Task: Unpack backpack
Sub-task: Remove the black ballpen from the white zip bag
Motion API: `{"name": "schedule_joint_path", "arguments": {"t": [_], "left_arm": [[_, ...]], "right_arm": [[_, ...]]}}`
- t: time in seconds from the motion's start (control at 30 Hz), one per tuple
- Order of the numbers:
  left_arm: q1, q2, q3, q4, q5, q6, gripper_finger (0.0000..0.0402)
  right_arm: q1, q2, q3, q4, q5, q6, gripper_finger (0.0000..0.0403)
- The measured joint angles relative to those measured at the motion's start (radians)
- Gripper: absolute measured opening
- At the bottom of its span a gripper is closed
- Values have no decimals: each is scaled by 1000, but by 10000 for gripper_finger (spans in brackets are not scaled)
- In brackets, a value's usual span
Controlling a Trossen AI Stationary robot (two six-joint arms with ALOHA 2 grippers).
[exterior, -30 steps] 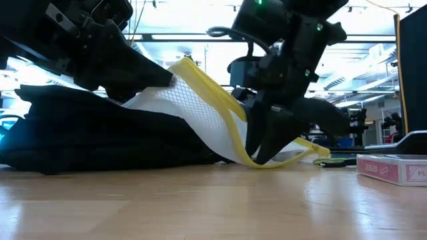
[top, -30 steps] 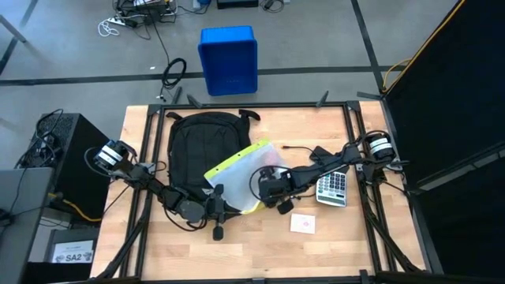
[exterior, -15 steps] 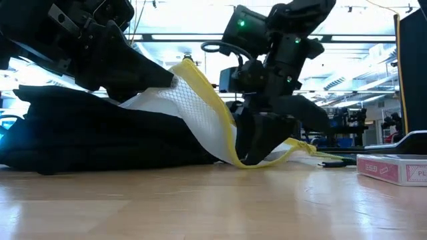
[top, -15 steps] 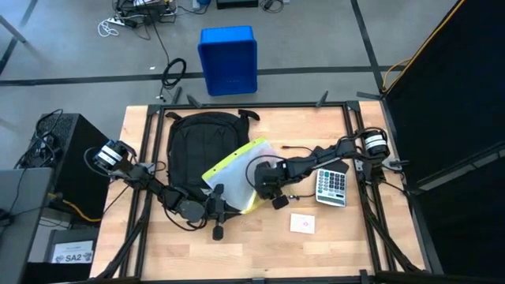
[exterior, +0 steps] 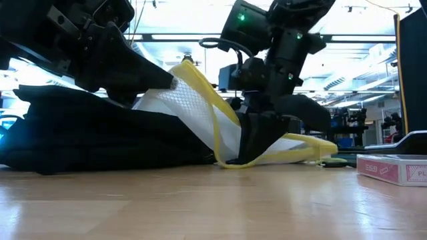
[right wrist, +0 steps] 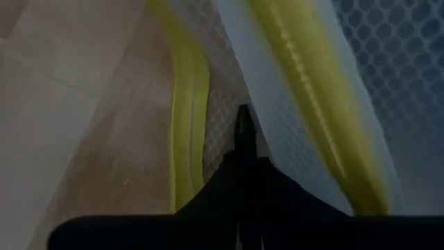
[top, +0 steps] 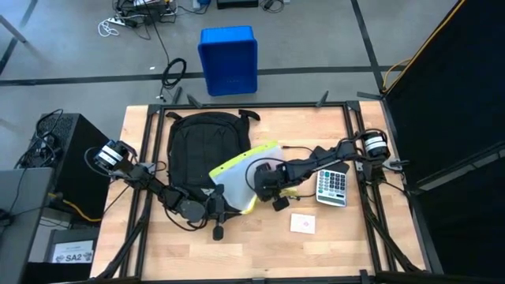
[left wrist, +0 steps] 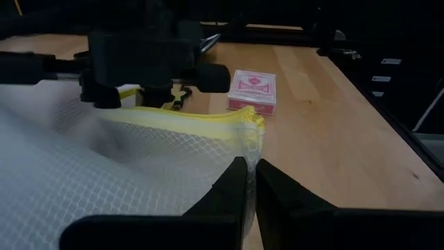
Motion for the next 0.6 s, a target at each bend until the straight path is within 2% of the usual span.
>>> {"name": "schedule_joint_path", "arguments": {"t": [0.27,0.6], "left_arm": [[-1,0,0,1,9,0,0],[-1,0,0,0,2,0,0]], "right_arm": [[92,-69,22,-34,24,20,1],[184,-81,23,-56,92,56,1]]}}
